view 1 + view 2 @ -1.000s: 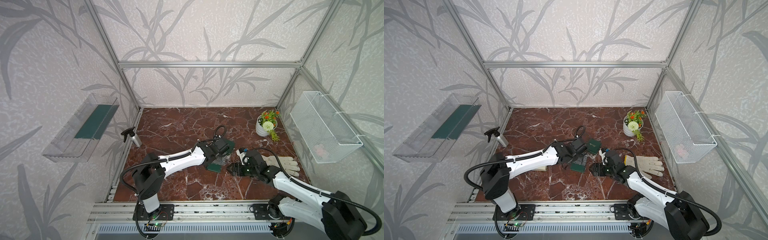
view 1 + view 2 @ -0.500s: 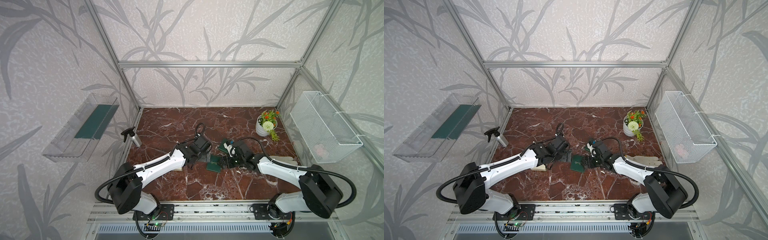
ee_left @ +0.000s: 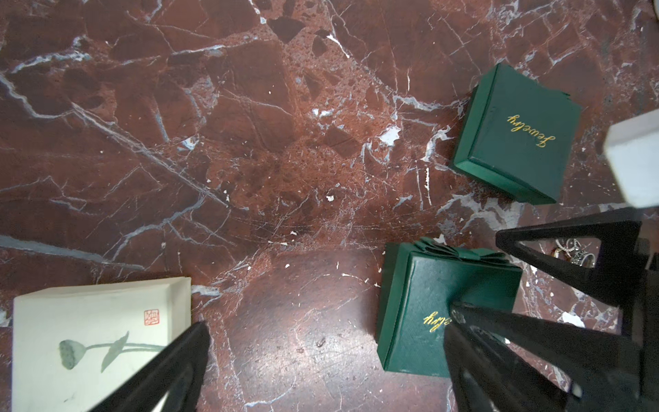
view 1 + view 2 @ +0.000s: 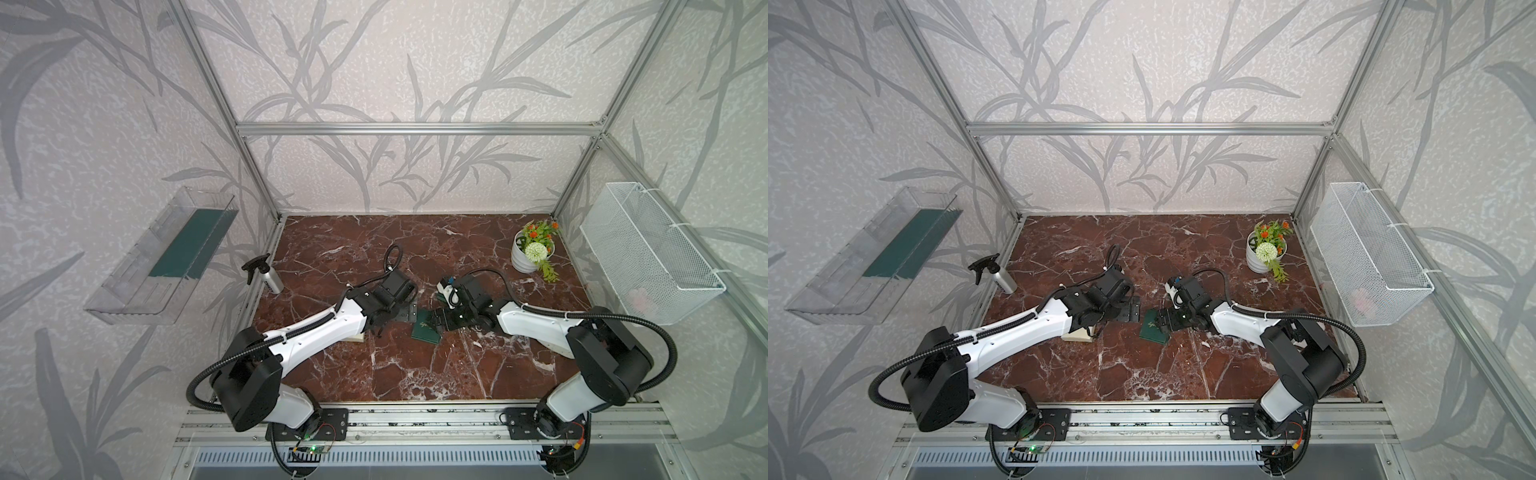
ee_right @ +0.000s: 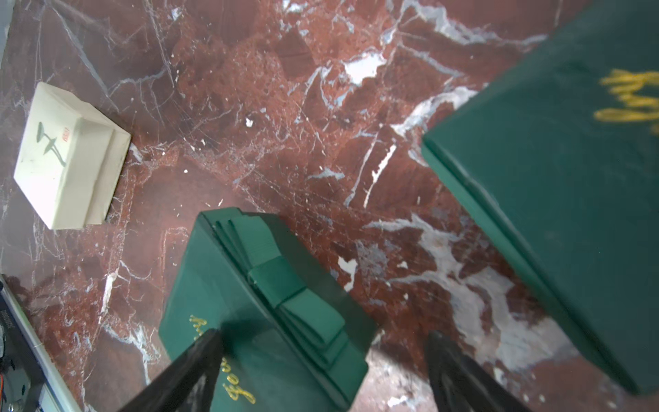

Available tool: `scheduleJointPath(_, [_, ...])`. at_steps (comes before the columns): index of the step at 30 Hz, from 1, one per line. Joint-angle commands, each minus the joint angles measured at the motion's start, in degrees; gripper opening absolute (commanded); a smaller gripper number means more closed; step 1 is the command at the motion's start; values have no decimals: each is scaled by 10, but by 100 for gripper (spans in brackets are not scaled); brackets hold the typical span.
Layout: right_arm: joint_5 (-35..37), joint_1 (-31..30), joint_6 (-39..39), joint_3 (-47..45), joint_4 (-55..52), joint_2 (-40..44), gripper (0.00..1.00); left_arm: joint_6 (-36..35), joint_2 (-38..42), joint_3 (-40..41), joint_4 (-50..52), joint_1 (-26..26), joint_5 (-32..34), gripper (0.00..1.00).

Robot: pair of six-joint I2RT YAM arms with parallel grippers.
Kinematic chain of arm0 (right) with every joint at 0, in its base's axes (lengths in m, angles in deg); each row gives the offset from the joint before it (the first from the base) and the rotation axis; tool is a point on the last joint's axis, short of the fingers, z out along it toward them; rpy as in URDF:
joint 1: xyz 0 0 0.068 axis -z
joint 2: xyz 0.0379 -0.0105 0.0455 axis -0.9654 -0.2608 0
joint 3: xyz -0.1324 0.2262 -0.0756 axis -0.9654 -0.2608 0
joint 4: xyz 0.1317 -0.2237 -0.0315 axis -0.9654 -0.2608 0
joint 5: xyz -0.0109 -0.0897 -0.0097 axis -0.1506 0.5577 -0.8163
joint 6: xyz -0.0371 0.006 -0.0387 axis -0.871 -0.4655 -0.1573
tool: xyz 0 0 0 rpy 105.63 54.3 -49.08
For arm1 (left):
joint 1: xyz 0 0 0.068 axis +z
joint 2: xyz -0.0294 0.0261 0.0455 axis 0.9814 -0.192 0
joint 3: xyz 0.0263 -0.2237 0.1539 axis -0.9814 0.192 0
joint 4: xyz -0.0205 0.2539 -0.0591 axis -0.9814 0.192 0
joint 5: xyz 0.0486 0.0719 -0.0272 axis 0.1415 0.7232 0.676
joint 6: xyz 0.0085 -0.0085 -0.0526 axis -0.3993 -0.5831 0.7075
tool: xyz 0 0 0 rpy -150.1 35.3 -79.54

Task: Take the rings out of the lift-off lid box
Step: Adjust the jewelry box at the center of the board.

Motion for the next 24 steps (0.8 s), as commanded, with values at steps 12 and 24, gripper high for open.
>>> scheduleJointPath(12, [-51,-3,17,5,86,-49,59,-5,-4,1,-2,16,-14,100])
scheduleJointPath(24, [-72,-3,33,31,101,-102,40,-11,-3,-1,9,24,-14,99])
